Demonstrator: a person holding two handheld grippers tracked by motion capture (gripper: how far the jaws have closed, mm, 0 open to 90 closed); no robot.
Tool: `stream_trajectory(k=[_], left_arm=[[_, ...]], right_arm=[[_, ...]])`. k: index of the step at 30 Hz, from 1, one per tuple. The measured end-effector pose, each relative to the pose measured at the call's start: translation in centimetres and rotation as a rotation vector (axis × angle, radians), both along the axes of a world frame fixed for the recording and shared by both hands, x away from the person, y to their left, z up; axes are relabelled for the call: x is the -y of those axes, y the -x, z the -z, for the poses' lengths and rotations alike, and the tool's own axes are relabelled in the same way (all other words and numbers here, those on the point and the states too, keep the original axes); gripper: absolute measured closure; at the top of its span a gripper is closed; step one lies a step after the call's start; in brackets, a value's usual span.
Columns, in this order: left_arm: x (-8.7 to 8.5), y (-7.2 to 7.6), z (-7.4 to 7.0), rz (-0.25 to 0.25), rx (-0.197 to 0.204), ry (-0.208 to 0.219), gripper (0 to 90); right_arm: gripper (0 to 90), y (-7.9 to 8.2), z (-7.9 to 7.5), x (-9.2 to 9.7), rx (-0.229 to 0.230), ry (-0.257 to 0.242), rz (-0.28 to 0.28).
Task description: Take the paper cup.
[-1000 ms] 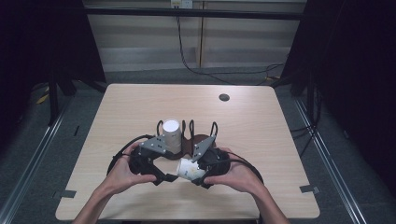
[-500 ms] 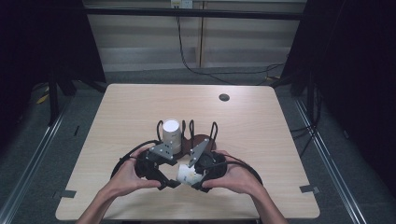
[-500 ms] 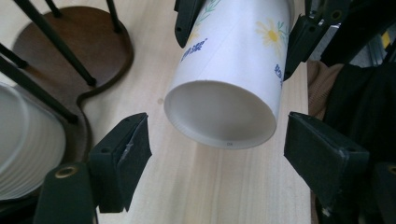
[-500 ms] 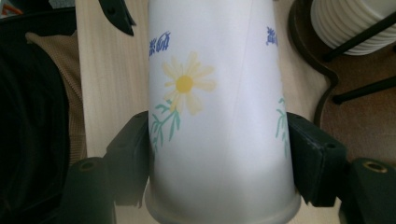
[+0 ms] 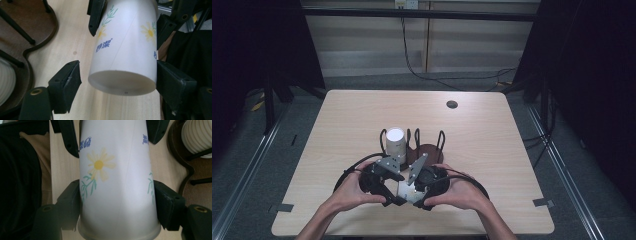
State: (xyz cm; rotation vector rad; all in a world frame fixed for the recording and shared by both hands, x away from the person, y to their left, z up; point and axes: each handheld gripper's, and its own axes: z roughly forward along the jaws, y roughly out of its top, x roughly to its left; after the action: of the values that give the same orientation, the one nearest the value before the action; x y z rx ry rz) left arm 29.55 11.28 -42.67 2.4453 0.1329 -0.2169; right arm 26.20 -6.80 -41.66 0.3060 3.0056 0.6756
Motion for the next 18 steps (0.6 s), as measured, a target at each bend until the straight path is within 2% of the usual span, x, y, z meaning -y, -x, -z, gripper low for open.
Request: stream_trajectory(k=[8, 13, 18], left_arm=[[0.12, 0.1, 0.12, 0.006, -0.005, 0.01, 28.3], [0.07, 0.14, 0.09, 0.03, -0.01, 0.014, 32.6], [0.15, 0.21, 0.13, 0.036, -0.016, 0.01, 32.8]], right_arm=[[30.8, 0.01, 0.11, -0.26, 0.006, -0.011, -0.004], [30.8, 0.01, 0.18, -0.36, -0.001, -0.015, -0.004], [30.8, 0.07, 0.33, -0.64, -0.005, -0.018, -0.011]])
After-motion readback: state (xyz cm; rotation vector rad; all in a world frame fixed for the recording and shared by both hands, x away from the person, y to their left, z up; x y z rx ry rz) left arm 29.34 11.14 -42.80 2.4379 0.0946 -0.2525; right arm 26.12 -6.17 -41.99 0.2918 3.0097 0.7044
